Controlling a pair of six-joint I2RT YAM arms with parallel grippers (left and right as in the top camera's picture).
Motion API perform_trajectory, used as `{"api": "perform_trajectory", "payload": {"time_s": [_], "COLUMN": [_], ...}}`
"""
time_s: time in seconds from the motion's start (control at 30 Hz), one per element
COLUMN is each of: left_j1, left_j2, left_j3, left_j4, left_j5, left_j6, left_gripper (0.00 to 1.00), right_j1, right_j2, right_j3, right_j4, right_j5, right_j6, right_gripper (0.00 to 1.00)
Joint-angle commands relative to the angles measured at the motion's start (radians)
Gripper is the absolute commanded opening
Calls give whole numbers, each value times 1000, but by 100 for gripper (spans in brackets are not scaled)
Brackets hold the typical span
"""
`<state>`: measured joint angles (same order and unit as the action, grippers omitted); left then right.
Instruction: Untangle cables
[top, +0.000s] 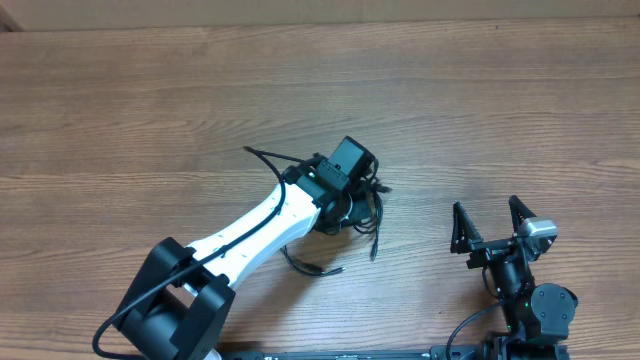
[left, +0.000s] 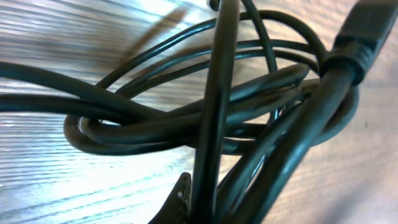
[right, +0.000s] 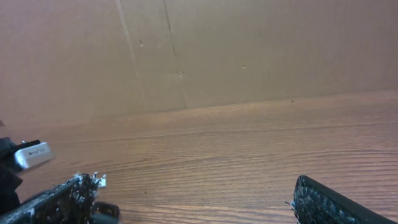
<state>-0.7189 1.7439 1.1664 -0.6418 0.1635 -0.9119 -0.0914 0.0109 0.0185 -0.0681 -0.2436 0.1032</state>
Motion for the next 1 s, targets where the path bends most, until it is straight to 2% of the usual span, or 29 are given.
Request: {"api": "perform_trajectory", "payload": {"time_s": [0.0,0.07,0.13,0.17,0.3,0.33,0.4,0.5,0.6,0.73,0.8,0.97], "left_j1": [-11,-5,4,7,8,12,23,43,47,37,29,20], "left_j2": [-4,-5,-5,-5,-5,-5,-5,-5,-5,-5,-4,-3], "left_j3": [-3,-2,-2,-2,1,15,60,199,321,386,378,311], "left_j4": [-19,-68,-126,-158,-240,-268,-333,-474,-534,-496,-493,-474], "left_j5": [114,158,178,182,179,167,130,-22,-121,-85,-61,-49], "left_j6": [335,443,456,455,484,540,595,602,624,832,914,934], "left_gripper": [4,4,5,10,72,99,100,100,100,89,89,83], "right_j1": [-5,-5,-5,-5,-5,-5,-5,-5,-5,-5,-5,-5], "right_j2": [-8,-8,-8,-8,-8,-8,-8,-8,-8,-8,-8,-8], "right_j3": [-10,-10,-10,-10,-10,-10,-10,-10,-10,-10,-10,-10], "right_j4": [6,6,6,6,6,6,6,6,6,6,6,6], "right_j5": [11,11,11,11,11,11,11,11,11,11,11,11], "right_j6": [-7,-7,-7,-7,-7,-7,-7,-7,-7,-7,-7,-7], "right_gripper": [100,100,100,100,100,100,100,100,100,100,100,100]}}
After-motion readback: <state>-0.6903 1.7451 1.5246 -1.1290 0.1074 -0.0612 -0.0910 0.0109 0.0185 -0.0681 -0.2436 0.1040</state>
